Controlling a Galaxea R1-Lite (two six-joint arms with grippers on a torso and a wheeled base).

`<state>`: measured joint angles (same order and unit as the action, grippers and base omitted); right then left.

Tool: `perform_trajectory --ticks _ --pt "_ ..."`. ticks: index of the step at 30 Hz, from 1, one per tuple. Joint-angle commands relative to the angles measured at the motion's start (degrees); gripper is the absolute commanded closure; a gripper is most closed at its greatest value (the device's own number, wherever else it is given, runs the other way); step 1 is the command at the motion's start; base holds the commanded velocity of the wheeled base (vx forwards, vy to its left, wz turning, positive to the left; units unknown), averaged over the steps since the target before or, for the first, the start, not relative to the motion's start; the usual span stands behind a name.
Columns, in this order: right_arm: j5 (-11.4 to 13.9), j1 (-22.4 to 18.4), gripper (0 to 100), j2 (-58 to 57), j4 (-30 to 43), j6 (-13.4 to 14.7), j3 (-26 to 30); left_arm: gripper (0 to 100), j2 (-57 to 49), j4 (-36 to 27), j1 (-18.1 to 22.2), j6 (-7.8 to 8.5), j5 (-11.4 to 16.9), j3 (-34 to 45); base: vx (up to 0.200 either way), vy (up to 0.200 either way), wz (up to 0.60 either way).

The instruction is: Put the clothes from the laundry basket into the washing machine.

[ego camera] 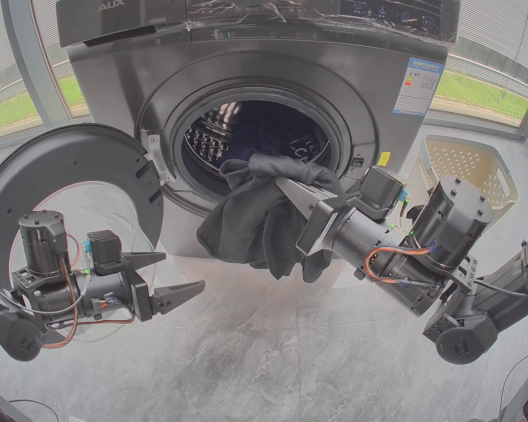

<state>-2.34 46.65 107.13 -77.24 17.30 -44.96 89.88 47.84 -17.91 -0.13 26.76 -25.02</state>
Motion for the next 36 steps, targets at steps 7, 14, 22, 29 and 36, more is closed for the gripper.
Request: perform_trajectory --ticks 7,14,22,29,36 --pt "-0.03 0.54 100 -2.10 -0.10 0.02 1.28 0 12.16 1.12 -1.69 -0.04 -0.04 -6.63 0.000 0.000 0.00" --pt "-0.03 1.16 100 -2.28 -0.10 0.02 1.63 0 16.99 4.90 -1.69 -0.04 0.31 -9.70 0.000 0.000 0.00" --pt "-0.12 1.51 100 -2.37 -0.19 0.02 1.72 0 21.83 7.80 -1.78 -0.22 -0.13 -12.60 0.000 0.000 0.00" --pt "-0.21 2.13 100 -2.54 -0.19 0.02 2.16 0 24.20 8.59 -1.87 -0.66 -0.04 -16.56 0.000 0.000 0.00" --pt "-0.21 2.13 100 -2.45 -0.19 0.02 2.42 0 24.82 10.52 -2.22 -0.92 -0.04 -17.79 0.000 0.000 0.00"
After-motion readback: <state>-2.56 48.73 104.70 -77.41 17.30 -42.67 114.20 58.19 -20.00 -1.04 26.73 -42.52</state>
